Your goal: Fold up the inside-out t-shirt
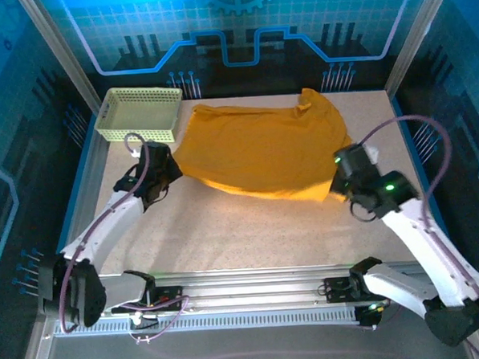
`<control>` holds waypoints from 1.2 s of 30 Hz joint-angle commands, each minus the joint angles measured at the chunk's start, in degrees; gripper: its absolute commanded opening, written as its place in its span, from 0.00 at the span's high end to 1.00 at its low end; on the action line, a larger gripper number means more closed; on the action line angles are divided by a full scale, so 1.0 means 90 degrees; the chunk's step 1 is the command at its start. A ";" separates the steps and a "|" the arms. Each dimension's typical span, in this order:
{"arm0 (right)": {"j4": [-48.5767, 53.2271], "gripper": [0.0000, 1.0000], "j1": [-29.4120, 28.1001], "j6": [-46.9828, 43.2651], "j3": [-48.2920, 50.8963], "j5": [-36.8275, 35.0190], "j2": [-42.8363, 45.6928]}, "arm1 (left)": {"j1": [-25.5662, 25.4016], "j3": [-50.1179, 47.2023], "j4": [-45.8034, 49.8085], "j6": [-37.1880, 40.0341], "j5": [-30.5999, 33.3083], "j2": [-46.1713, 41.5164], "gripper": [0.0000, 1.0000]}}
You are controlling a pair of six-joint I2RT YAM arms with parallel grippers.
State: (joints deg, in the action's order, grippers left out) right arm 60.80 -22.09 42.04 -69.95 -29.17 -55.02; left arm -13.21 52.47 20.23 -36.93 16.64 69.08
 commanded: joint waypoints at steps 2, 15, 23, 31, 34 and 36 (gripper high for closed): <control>0.0387 1.00 0.0456 -0.1369 -0.1933 -0.0448 -0.0302 | 0.0057 0.0723 -0.0427 0.0323 -0.0022 -0.0644 1.00; -0.0582 1.00 0.2127 -0.2032 -0.2046 0.0969 -0.1697 | 0.0144 0.2417 0.1047 0.0830 -0.1258 0.2869 1.00; -0.0995 1.00 0.2325 -0.2190 -0.2057 0.1008 -0.2739 | 0.0227 0.4517 0.1613 0.1128 -0.1973 0.5194 0.82; -0.1264 1.00 0.2617 -0.2197 -0.1993 0.1096 -0.3121 | 0.0554 0.3573 0.0694 0.0743 -0.1878 0.4466 0.52; -0.1333 1.00 0.2684 -0.2196 -0.1928 0.1199 -0.3174 | 0.0540 0.2618 -0.0011 0.0597 -0.2322 0.3850 0.49; -0.1378 1.00 0.2688 -0.2186 -0.1887 0.1248 -0.3199 | 0.0540 0.2159 -0.0416 0.0469 -0.2624 0.3671 0.48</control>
State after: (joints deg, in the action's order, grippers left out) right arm 50.30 1.26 22.83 -87.53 -19.00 -83.50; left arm -8.14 76.05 23.33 -30.35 -1.43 105.78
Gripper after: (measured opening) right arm 0.064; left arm 0.518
